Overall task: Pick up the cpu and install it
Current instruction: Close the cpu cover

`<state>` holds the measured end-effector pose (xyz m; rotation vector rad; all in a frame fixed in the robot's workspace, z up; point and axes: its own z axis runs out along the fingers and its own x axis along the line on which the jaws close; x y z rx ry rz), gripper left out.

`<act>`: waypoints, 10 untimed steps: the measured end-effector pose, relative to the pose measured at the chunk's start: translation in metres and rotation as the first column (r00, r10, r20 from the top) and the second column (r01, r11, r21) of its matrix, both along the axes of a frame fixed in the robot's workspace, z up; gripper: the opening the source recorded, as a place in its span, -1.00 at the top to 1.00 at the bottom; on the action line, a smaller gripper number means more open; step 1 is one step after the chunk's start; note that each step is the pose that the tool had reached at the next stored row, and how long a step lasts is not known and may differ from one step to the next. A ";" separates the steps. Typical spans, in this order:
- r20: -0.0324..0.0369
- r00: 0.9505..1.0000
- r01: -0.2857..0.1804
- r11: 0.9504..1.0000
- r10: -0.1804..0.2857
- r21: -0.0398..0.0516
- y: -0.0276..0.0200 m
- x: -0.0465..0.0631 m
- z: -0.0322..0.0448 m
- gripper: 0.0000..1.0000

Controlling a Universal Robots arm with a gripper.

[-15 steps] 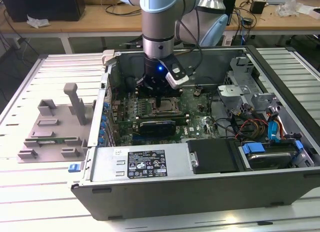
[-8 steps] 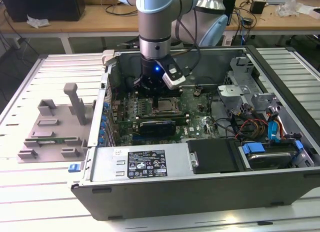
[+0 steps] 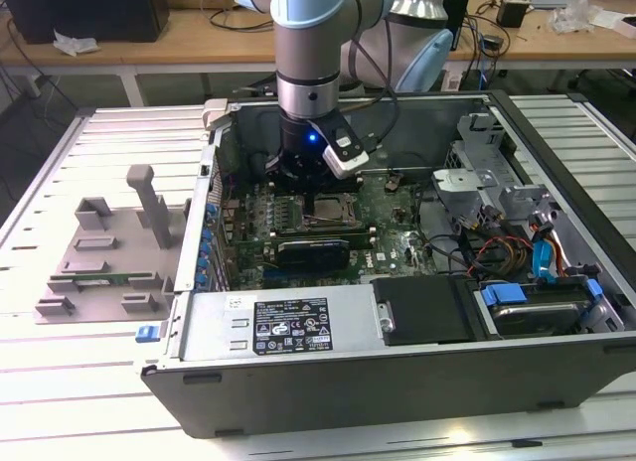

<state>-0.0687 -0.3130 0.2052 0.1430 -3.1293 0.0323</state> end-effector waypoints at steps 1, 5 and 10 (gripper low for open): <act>0.000 1.000 0.000 1.000 0.000 0.000 0.0000 0.000 0.0000 0.79; 0.000 1.000 0.000 1.000 0.000 0.000 0.0001 0.000 0.0020 0.79; 0.000 1.000 0.000 1.000 0.000 0.000 0.0000 0.000 0.0159 0.79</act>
